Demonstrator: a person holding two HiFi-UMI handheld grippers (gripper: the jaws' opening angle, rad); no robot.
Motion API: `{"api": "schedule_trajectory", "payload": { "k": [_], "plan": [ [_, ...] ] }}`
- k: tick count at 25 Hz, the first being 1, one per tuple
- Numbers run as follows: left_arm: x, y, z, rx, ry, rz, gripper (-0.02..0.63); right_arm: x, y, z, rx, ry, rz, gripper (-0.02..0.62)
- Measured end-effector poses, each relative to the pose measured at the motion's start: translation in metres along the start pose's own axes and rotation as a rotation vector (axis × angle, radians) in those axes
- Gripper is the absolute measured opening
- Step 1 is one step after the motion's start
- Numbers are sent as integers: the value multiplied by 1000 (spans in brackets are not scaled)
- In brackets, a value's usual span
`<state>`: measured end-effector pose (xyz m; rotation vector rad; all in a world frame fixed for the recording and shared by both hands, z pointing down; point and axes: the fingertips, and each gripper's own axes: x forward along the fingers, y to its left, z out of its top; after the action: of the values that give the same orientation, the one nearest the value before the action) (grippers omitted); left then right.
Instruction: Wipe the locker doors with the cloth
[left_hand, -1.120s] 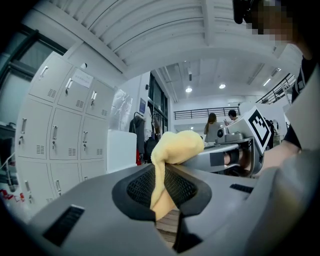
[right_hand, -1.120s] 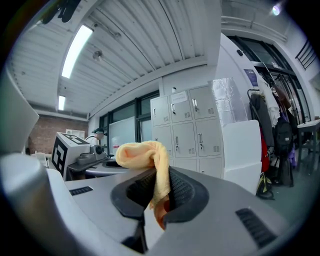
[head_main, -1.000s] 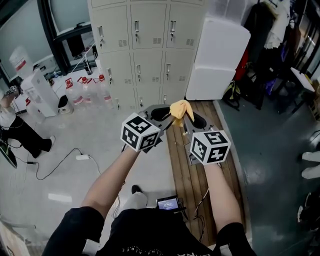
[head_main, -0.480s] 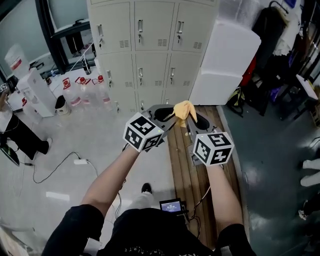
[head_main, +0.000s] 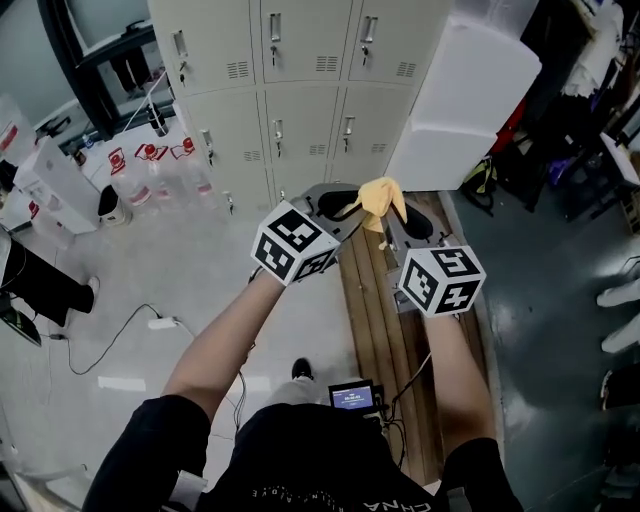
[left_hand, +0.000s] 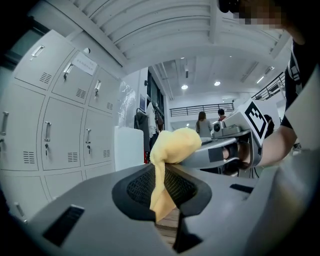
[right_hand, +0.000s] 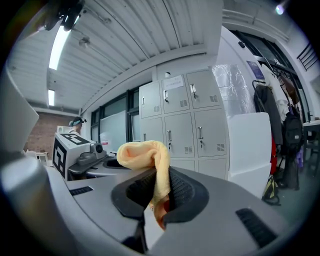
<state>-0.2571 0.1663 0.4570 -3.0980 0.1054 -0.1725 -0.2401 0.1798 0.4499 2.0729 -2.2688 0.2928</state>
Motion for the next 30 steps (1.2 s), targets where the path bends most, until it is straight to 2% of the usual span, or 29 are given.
{"api": "schedule_trajectory", "payload": {
  "k": [15, 30],
  "plan": [
    [48, 52, -12, -15, -7, -10, 58, 52, -48, -1, 5, -4, -42, 61],
    [164, 137, -37, -62, 35, 28, 60, 140, -166, -9, 56, 25, -16, 61]
  ]
}}
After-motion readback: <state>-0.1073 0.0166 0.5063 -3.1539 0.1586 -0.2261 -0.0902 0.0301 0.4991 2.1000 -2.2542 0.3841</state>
